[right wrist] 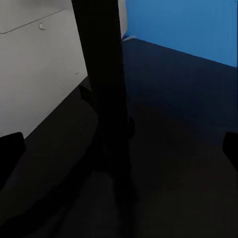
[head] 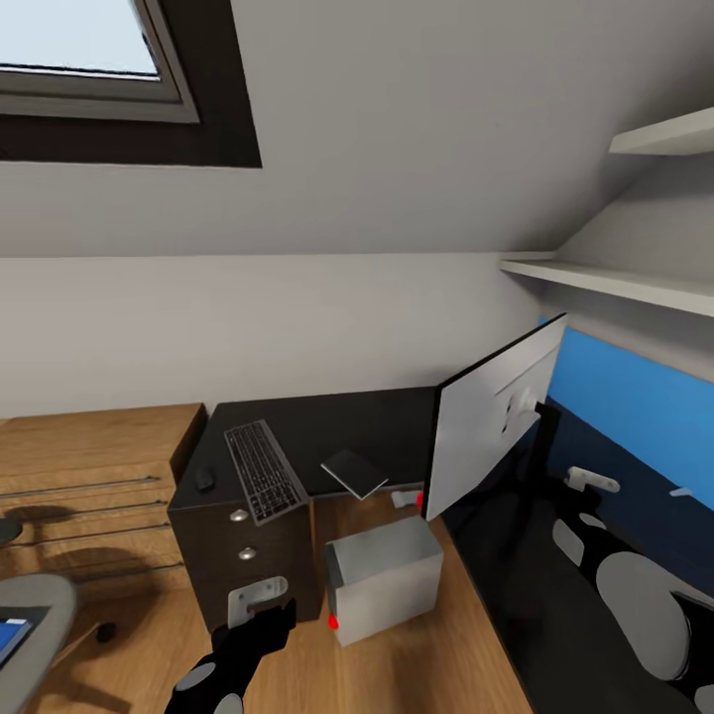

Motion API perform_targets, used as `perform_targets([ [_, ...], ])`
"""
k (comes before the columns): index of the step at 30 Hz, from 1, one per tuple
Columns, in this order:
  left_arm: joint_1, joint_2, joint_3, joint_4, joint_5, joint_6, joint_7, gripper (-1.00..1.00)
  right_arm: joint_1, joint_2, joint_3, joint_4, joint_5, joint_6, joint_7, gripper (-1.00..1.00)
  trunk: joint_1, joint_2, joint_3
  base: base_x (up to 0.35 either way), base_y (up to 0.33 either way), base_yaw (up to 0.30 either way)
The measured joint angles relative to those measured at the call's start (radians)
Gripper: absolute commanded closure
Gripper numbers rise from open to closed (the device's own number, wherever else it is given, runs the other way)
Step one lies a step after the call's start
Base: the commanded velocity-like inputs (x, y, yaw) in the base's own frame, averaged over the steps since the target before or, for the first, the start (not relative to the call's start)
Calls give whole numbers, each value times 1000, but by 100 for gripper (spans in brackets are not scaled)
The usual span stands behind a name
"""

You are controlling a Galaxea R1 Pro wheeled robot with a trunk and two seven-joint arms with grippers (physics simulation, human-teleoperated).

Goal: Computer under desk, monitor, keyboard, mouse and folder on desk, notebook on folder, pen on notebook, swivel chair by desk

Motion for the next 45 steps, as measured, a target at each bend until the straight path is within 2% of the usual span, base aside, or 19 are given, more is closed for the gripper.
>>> perform_targets([
  [15,0,0,0,0,0,1,0,-100,0,-1,1,0,1,0,-10,-100,0,0,0,107,-2,0],
  [29,0,0,-1,1,0,1,-1,-100,0,-2,2,-1,1,2,-12,-100,0,0,0,139,-87,0],
  [45,0,0,-2,3,0,2,-1,-100,0,-1,3,-1,3,3,-43,-100,0,0,0,92,-19,0],
])
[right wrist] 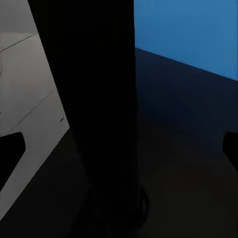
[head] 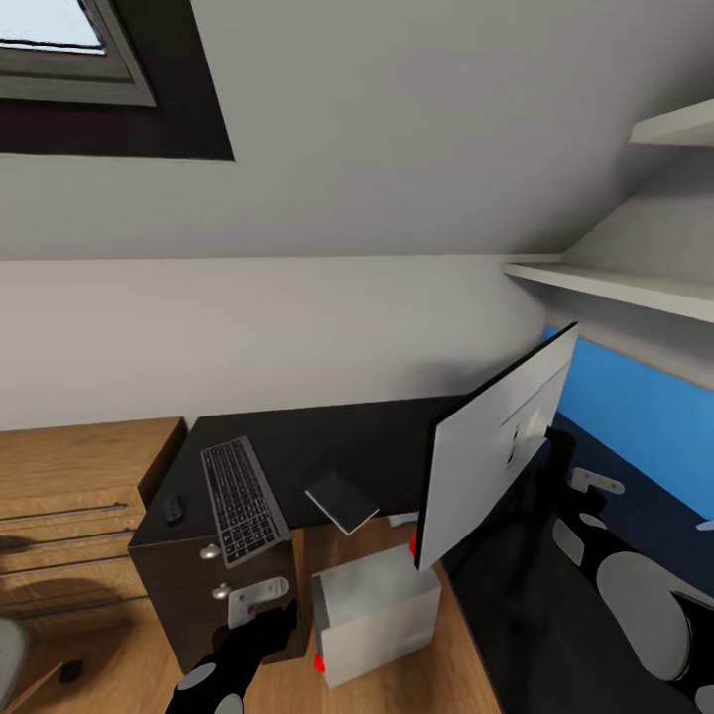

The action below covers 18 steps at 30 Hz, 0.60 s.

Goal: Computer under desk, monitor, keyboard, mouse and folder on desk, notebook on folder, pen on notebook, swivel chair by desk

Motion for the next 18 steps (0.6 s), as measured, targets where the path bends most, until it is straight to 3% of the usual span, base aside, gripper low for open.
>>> perform_targets([
  [5,0,0,0,0,0,0,0,-100,0,0,0,0,0,0,0,-100,0,0,0,55,0,0],
  [18,0,0,0,1,0,0,0,-100,0,0,0,0,0,0,-2,-100,0,0,0,161,0,0],
])
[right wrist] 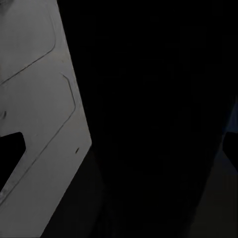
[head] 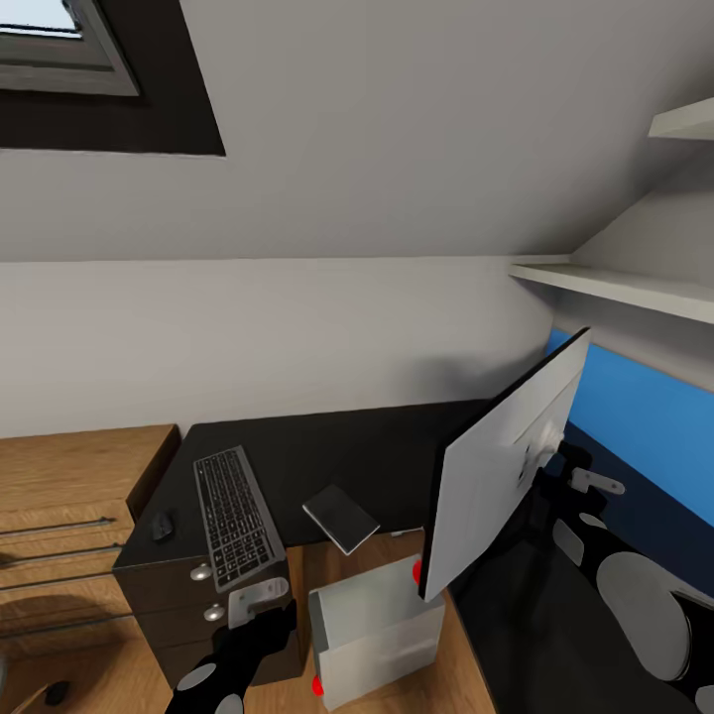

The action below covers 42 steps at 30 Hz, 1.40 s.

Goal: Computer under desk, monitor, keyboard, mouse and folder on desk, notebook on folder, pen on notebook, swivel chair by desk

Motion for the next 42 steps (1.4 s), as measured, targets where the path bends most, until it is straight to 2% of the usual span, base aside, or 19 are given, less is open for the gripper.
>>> perform_targets([
  [12,0,0,-1,0,0,0,0,-100,0,0,-5,0,19,-1,-2,-100,0,0,0,33,0,0],
  [13,0,0,-1,0,0,0,0,-100,0,0,-5,0,19,0,-2,100,0,0,0,0,0,0],
  [19,0,0,-1,0,0,0,0,-100,0,0,9,0,23,1,2,100,0,0,0,0,0,0],
  [42,0,0,-1,0,0,0,0,-100,0,-1,6,-1,22,1,-1,100,0,0,0,0,0,0],
])
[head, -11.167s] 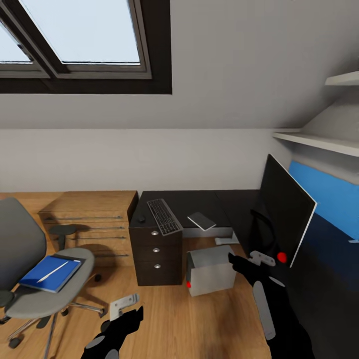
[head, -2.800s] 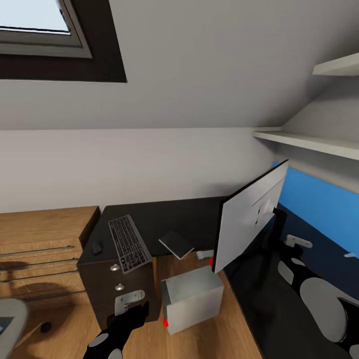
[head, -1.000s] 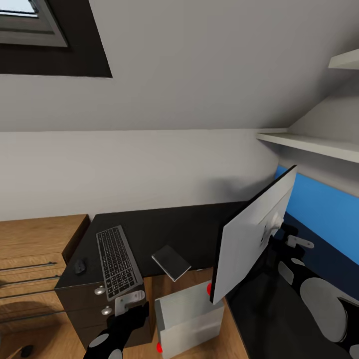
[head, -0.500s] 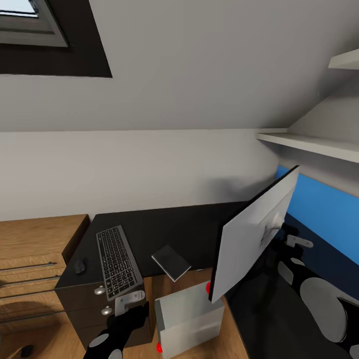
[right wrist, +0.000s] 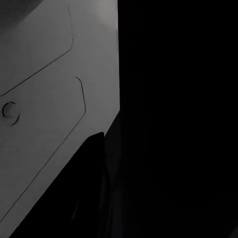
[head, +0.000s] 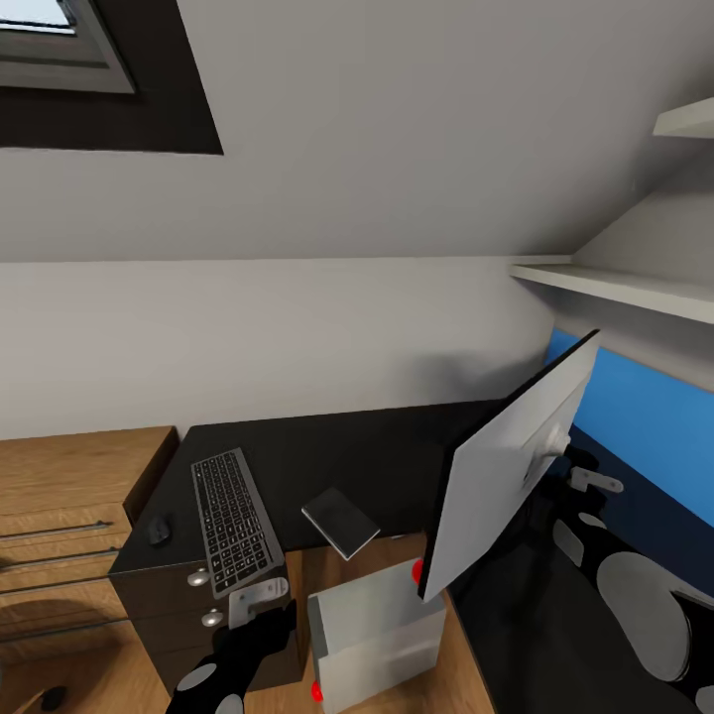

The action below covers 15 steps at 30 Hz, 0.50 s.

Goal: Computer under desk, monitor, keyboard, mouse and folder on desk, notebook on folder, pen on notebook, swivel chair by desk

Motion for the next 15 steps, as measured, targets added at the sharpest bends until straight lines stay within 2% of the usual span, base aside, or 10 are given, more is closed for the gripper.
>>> perform_targets([
  [7,0,0,0,0,0,0,0,-100,0,0,1,0,0,1,-5,100,0,0,0,-57,0,0],
  [15,0,0,0,0,0,0,0,-100,0,0,0,0,0,0,-4,100,1,0,0,-280,0,0],
])
